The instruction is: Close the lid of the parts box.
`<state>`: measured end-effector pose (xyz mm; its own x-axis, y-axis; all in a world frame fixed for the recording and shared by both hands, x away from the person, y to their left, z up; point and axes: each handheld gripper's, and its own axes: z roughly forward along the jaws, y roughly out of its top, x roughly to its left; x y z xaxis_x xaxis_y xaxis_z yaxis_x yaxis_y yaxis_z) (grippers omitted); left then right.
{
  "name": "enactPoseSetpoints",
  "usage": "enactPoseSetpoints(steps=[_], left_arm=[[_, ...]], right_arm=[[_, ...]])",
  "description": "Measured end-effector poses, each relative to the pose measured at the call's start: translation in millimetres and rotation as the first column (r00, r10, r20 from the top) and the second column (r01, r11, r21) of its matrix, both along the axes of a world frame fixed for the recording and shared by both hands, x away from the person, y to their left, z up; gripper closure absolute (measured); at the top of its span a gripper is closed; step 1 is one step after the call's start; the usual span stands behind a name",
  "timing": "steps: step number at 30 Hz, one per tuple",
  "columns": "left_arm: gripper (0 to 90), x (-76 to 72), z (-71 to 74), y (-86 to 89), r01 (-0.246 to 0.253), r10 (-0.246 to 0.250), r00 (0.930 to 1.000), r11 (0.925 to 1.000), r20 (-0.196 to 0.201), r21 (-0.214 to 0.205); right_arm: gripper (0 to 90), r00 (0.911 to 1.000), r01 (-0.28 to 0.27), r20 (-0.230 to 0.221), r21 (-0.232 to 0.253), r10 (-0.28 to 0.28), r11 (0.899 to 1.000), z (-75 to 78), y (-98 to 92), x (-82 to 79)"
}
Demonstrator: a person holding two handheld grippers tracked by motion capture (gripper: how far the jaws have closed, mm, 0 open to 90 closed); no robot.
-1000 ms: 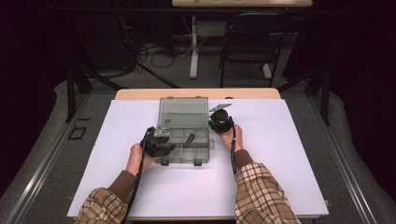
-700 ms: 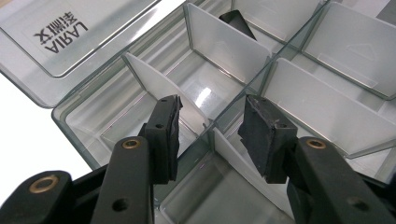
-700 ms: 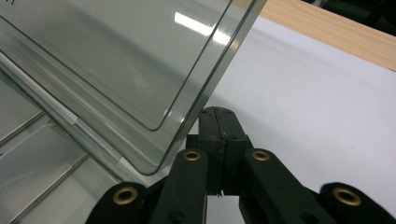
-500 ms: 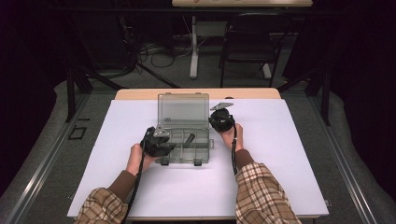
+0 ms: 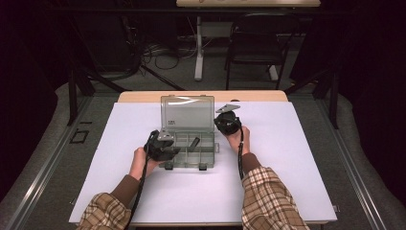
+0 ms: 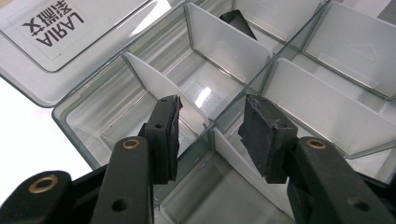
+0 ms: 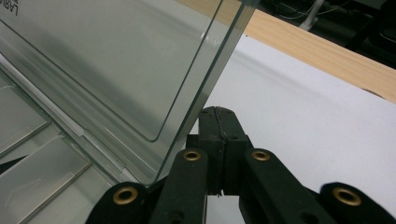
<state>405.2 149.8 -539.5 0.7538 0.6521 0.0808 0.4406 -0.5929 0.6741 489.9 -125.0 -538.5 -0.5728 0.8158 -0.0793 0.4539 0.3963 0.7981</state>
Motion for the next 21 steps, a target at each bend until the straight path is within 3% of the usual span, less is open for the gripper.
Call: enactPoseSetpoints(steps=[21], left_arm=[[56.2, 0.0, 0.0, -0.3, -0.003, 0.003, 1.0000, 1.0000, -0.001, 0.000]], right_arm=[[90.0, 0.9985, -0.009, 0.053, 0.022, 0.008, 1.000, 10.2, -2.1, -6.1]])
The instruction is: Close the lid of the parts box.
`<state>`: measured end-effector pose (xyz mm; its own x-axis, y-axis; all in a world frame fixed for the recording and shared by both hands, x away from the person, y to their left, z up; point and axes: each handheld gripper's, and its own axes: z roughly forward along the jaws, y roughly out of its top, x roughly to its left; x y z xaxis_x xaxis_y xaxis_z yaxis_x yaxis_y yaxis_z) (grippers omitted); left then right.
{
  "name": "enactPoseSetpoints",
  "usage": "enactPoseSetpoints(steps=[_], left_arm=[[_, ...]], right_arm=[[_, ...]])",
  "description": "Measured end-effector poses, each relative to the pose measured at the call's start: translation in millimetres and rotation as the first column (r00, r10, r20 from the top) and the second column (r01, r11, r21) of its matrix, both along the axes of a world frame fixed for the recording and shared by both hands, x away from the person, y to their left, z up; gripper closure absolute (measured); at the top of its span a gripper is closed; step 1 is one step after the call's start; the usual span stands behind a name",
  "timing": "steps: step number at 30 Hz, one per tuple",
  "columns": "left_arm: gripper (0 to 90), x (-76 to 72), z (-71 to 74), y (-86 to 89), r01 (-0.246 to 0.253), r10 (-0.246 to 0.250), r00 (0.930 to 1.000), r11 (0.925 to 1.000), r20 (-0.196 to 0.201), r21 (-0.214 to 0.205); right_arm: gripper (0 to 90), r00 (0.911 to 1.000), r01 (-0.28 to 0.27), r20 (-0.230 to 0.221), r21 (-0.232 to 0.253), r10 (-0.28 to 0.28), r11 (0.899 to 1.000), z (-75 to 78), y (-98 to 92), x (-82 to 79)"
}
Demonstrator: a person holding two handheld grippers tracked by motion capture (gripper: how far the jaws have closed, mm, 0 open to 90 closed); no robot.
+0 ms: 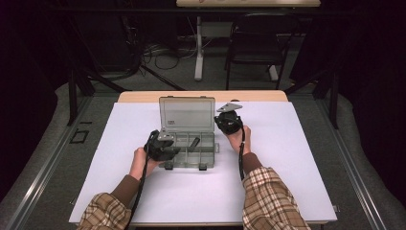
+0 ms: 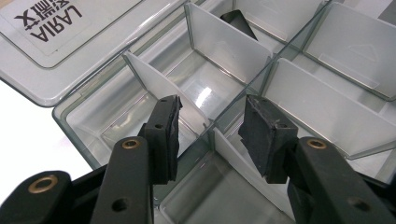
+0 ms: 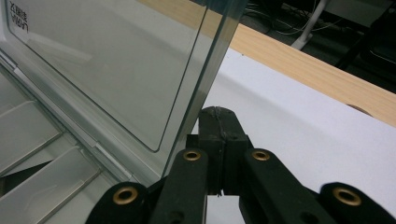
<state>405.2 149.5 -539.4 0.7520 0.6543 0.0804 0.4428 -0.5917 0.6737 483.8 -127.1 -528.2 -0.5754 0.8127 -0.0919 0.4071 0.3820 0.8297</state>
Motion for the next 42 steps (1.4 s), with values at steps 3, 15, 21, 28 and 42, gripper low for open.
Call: enactPoseSetpoints(steps=[3, 15, 21, 28, 42], left_arm=[[56.2, 0.0, 0.0, -0.1, 0.000, 0.000, 1.0000, 1.0000, 0.000, -0.001], [55.8, -0.2, -0.1, -0.3, -0.002, 0.002, 1.0000, 1.0000, 0.000, -0.002], [55.6, -0.3, -0.2, -0.5, -0.004, 0.004, 1.0000, 1.0000, 0.000, -0.002], [55.4, -0.4, -0.1, -0.6, -0.006, 0.006, 1.0000, 1.0000, -0.001, -0.002], [54.4, -0.9, 0.5, -1.9, -0.018, 0.018, 0.9998, 0.9998, -0.005, 0.005]], right_arm=[[90.0, 1.0000, -0.006, -0.004, 0.012, 0.006, 1.000, 0.9, -1.2, -0.9], [90.0, 0.9998, -0.014, 0.016, 0.013, 0.013, 1.000, 5.2, -2.2, -4.6], [90.0, 0.9993, -0.016, 0.033, 0.016, 0.016, 1.000, 8.7, -2.7, -6.5], [90.0, 0.9987, -0.019, 0.048, 0.023, 0.017, 1.000, 11.4, -2.9, -8.2], [90.0, 0.9971, -0.028, 0.072, 0.032, 0.026, 0.999, 15.5, -4.3, -13.4]])
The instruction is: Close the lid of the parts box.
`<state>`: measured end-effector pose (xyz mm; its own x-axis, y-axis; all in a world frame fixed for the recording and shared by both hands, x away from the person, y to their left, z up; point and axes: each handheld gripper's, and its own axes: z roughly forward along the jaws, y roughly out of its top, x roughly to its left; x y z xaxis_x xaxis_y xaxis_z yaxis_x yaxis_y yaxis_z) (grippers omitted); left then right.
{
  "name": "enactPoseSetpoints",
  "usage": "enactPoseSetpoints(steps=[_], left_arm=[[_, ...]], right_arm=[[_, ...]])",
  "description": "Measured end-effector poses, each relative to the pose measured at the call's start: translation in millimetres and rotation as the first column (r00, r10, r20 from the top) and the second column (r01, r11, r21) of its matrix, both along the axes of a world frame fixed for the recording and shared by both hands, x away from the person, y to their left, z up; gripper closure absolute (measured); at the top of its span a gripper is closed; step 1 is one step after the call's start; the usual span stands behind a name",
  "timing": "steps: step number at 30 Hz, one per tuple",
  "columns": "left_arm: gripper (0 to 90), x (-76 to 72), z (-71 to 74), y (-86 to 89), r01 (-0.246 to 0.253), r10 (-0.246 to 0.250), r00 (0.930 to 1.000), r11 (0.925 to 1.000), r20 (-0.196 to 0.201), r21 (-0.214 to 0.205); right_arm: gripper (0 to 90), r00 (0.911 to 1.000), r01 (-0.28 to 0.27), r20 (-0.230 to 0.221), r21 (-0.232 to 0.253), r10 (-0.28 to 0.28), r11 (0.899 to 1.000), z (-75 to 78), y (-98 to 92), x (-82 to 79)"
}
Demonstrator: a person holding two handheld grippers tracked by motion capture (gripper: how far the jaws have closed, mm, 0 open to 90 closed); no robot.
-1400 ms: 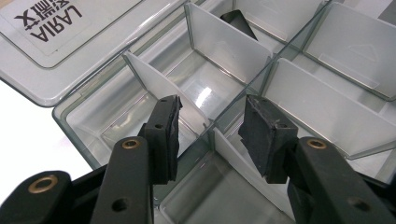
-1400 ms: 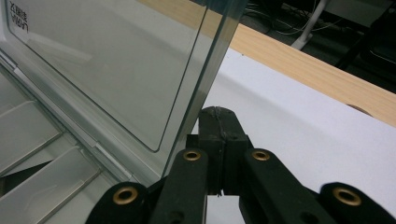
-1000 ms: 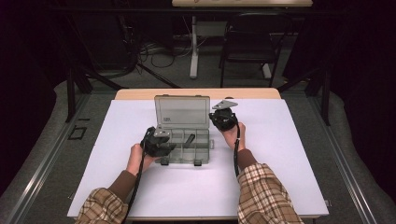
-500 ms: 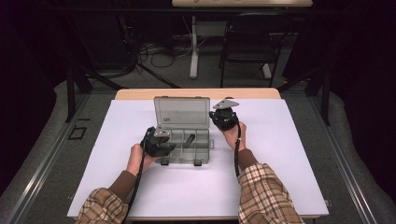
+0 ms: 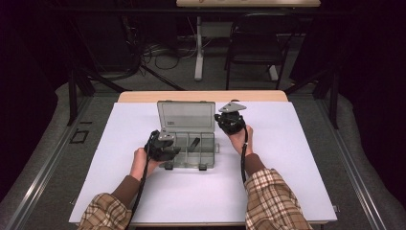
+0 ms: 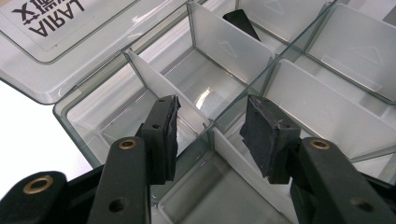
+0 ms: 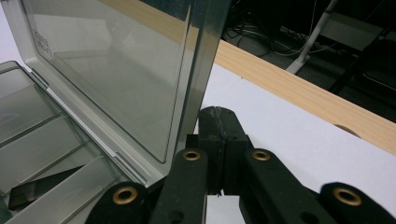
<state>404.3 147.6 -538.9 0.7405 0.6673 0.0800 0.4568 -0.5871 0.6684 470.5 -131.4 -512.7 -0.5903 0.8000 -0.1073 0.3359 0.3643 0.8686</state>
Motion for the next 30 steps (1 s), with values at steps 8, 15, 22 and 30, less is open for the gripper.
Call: enactPoseSetpoints(steps=[8, 15, 22, 30], left_arm=[[53.5, -0.3, 0.1, -0.6, -0.007, 0.007, 1.0000, 1.0000, 0.000, 0.001], [51.3, -0.2, -0.6, -1.7, -0.009, 0.009, 1.0000, 1.0000, -0.001, 0.005], [33.2, -1.1, 8.3, 3.8, -0.024, 0.027, 0.9972, 0.9988, 0.070, -0.042], [0.0, 0.0, 26.5, 20.1, -0.075, 0.092, 0.9864, 0.9891, 0.136, -0.127]], right_arm=[[89.9, 0.9999, -0.006, 0.012, 0.000, 0.006, 1.000, 2.1, -0.5, -3.1], [89.9, 0.9999, -0.009, 0.012, 0.005, 0.009, 1.000, 2.4, -0.9, -5.4], [89.8, 0.9998, -0.015, 0.013, 0.003, 0.015, 1.000, 2.9, -1.1, -6.8], [89.8, 0.9997, -0.022, 0.006, 0.000, 0.022, 1.000, 2.6, -1.8, -8.0]])
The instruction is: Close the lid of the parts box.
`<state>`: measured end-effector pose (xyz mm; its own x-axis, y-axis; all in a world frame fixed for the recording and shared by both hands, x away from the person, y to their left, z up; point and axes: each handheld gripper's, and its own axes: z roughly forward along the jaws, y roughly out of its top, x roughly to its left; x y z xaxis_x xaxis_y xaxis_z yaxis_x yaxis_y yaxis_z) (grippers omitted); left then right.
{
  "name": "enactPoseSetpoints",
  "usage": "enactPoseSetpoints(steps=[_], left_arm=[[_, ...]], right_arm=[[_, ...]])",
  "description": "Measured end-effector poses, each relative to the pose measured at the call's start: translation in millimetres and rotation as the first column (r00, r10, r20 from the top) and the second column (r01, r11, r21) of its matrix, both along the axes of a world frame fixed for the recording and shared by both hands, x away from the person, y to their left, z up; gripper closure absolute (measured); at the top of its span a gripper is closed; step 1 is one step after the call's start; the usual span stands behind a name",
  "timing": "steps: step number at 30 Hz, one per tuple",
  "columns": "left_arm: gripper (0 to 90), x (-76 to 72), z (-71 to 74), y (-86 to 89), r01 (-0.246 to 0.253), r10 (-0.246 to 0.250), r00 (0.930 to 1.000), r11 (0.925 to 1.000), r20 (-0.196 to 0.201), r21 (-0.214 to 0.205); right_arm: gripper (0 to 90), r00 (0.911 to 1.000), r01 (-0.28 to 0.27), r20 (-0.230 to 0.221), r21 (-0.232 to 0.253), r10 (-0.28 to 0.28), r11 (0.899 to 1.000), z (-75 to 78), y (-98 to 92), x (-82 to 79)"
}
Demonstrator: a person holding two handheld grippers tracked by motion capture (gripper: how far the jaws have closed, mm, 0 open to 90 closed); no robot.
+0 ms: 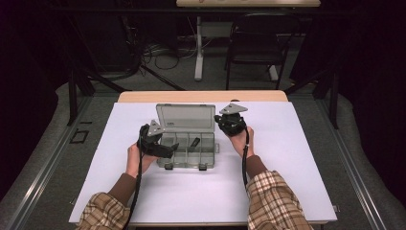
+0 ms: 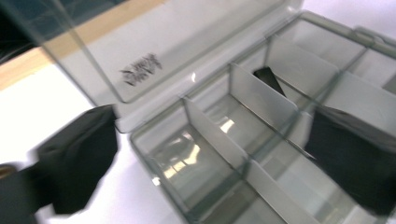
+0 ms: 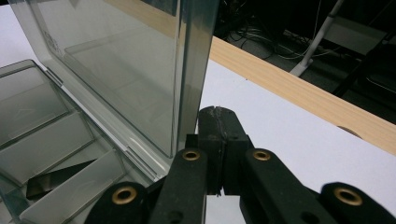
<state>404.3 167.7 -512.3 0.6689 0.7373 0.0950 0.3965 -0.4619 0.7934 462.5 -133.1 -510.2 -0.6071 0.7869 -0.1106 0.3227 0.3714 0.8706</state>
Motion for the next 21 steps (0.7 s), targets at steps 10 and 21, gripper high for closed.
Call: enactPoseSetpoints(steps=[10, 21], left_arm=[[15.1, 12.6, 33.0, 20.2, -0.080, 0.083, 0.9917, 0.9961, 0.098, -0.038], [43.4, 37.8, 67.4, 25.7, -0.072, 0.065, 0.9901, 0.9959, 0.124, 0.055]], right_arm=[[89.8, 1.0000, -0.002, 0.002, 0.001, 0.002, 1.000, -1.3, 0.4, 0.2], [89.9, 1.0000, -0.008, 0.000, -0.016, 0.008, 1.000, 0.2, 0.7, -0.7]])
